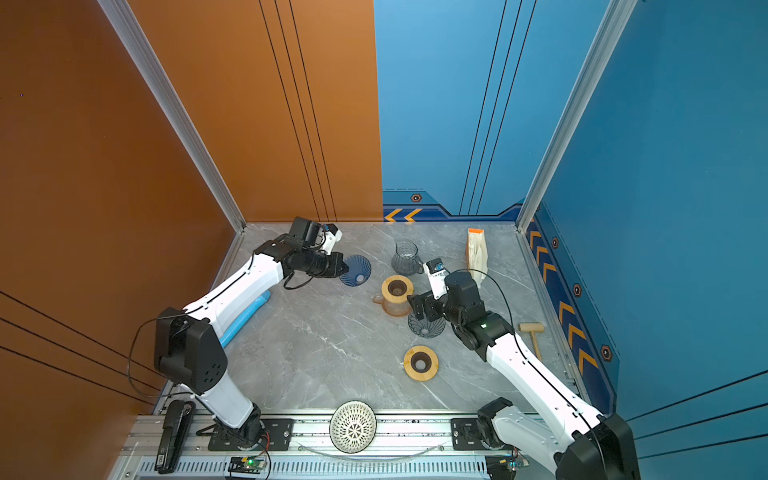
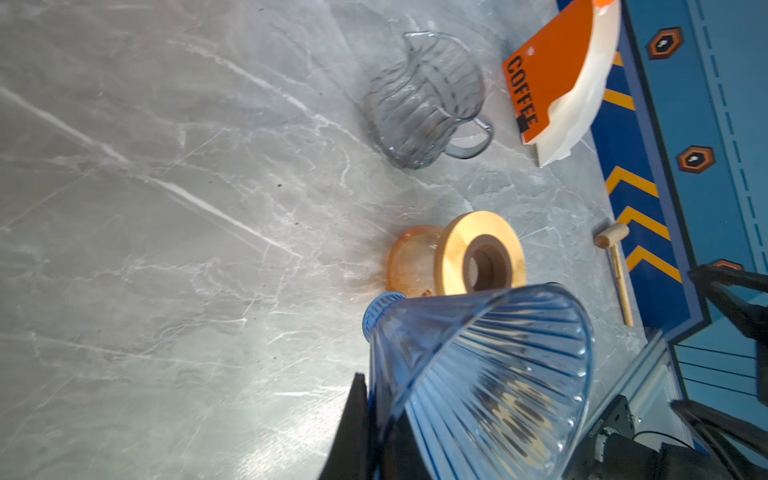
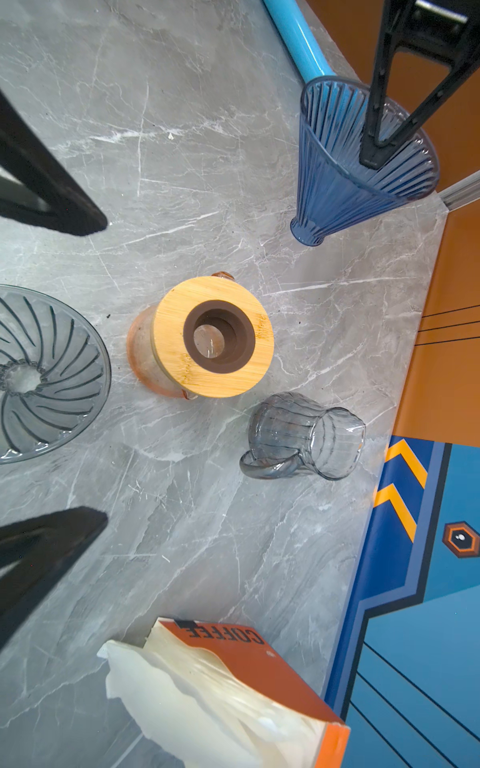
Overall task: Place the coffee filter in the dripper
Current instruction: 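Lift the blue cone dripper with the left gripper toward the orange server, then lower the blue cone dripper into the bamboo stand on the orange server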
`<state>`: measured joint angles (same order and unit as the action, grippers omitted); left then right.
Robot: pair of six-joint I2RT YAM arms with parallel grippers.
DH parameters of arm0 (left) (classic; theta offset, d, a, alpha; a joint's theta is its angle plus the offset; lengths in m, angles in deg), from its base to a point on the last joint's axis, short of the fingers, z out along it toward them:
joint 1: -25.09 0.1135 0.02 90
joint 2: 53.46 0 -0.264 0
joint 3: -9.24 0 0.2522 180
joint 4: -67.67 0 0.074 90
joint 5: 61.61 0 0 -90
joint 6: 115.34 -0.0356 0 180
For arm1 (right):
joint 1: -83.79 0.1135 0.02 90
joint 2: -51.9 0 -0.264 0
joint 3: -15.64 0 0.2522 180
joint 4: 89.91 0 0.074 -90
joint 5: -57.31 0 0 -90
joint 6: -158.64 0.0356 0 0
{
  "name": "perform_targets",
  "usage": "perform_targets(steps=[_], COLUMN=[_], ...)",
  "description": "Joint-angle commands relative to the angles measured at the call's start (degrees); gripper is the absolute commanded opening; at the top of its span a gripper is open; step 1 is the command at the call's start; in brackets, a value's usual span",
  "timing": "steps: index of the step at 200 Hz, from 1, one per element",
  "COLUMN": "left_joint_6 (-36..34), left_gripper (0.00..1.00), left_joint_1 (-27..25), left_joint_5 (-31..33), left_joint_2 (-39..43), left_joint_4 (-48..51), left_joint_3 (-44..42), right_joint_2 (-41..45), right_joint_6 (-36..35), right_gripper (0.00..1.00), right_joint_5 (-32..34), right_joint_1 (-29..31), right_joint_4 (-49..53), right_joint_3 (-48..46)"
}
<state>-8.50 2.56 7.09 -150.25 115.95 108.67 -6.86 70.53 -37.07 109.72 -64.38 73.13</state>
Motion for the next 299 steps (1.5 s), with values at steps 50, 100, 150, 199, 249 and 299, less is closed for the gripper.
perform_targets(steps=[50,100,150,199,249,299], left_joint_6=[1.08,1.53,2.03,2.89,0.98,-1.51], left_gripper=[0.00,0.00,0.00,0.00,0.00,0.00], left_joint_1=[-5.70,-9.20,-10.84,-10.98,-10.96,-10.59], left_joint_5=[-3.93,-5.09,-5.71,-6.30,-4.38,-2.45], left_joint_2=[-4.73,-9.75,-14.28,-17.92,-20.45,-19.72], left_joint_4=[0.81,0.80,0.81,1.36,5.65,9.80], left_joint_3=[7.99,12.68,15.36,17.31,18.73,18.77], right_joint_2=[4.45,6.48,7.56,8.48,7.93,7.40], right_joint_6=[-0.40,-0.40,-0.31,-0.09,-0.05,-0.05], right_gripper=[1.00,1.00,1.00,1.00,1.00,1.00], right_joint_5=[4.88,5.31,5.17,4.97,4.43,4.30], right_joint_1=[-0.09,-1.14,-1.93,-2.54,-2.91,-2.95], right_joint_4=[-1.35,-1.32,-1.31,-1.58,-1.94,-1.93], right_joint_3=[-3.32,-4.73,-5.55,-6.28,-5.93,-5.63])
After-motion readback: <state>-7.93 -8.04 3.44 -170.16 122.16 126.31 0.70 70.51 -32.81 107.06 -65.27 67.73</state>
